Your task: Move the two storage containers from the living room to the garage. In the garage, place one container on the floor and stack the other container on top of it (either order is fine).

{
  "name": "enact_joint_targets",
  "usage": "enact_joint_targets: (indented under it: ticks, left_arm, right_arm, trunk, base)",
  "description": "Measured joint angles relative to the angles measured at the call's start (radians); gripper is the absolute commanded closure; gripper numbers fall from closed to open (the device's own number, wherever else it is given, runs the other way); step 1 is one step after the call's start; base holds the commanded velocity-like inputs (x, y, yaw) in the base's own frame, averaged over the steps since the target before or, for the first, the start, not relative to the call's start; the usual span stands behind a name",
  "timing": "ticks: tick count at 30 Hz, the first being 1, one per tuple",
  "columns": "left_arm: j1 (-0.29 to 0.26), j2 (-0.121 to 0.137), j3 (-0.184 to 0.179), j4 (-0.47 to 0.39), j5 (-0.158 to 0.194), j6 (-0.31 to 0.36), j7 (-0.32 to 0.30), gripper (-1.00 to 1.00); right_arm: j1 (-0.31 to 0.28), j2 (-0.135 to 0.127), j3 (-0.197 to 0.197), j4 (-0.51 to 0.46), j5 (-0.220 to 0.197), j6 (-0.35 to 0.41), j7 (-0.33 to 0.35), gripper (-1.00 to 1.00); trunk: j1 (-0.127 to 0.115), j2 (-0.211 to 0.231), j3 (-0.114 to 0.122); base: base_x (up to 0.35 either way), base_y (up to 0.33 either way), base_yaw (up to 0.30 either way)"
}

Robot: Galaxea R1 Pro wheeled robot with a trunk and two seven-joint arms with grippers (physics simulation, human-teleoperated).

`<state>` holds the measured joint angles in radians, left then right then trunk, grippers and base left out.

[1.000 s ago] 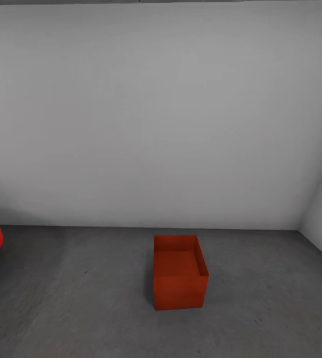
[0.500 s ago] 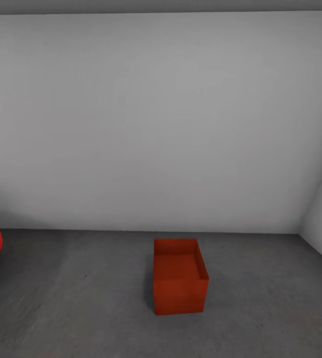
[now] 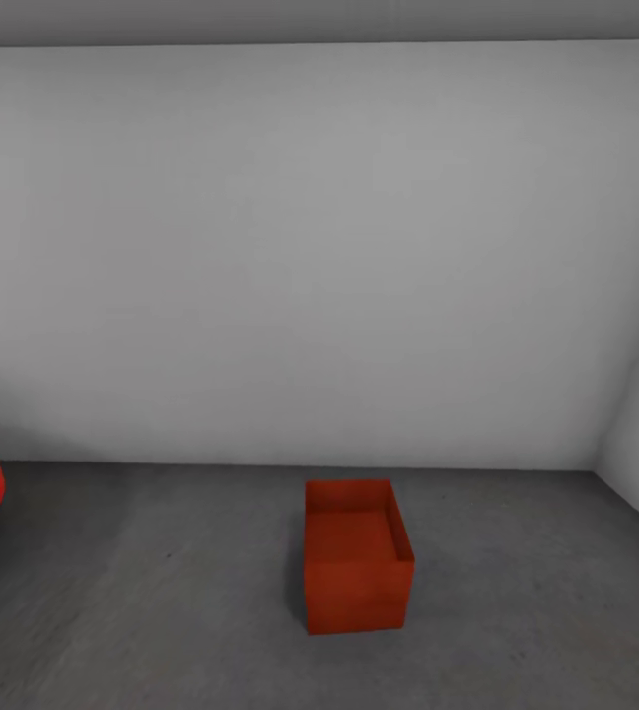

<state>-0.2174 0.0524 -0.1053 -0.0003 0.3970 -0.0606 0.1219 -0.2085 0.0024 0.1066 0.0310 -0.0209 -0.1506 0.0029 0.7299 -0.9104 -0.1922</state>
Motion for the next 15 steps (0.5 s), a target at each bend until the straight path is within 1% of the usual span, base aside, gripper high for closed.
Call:
enact_joint_targets:
  ticks: [15]
  left_arm:
    - [0.0, 0.002, 0.0, 0.0, 0.0, 0.001, 0.0, -1.0]
  right_arm:
    - [0.0, -0.003, 0.0, 0.0, 0.0, 0.0, 0.0, -1.0]
  trunk:
    - [0.0, 0.0, 0.024]
  base:
    - [0.0, 0.0, 0.0]
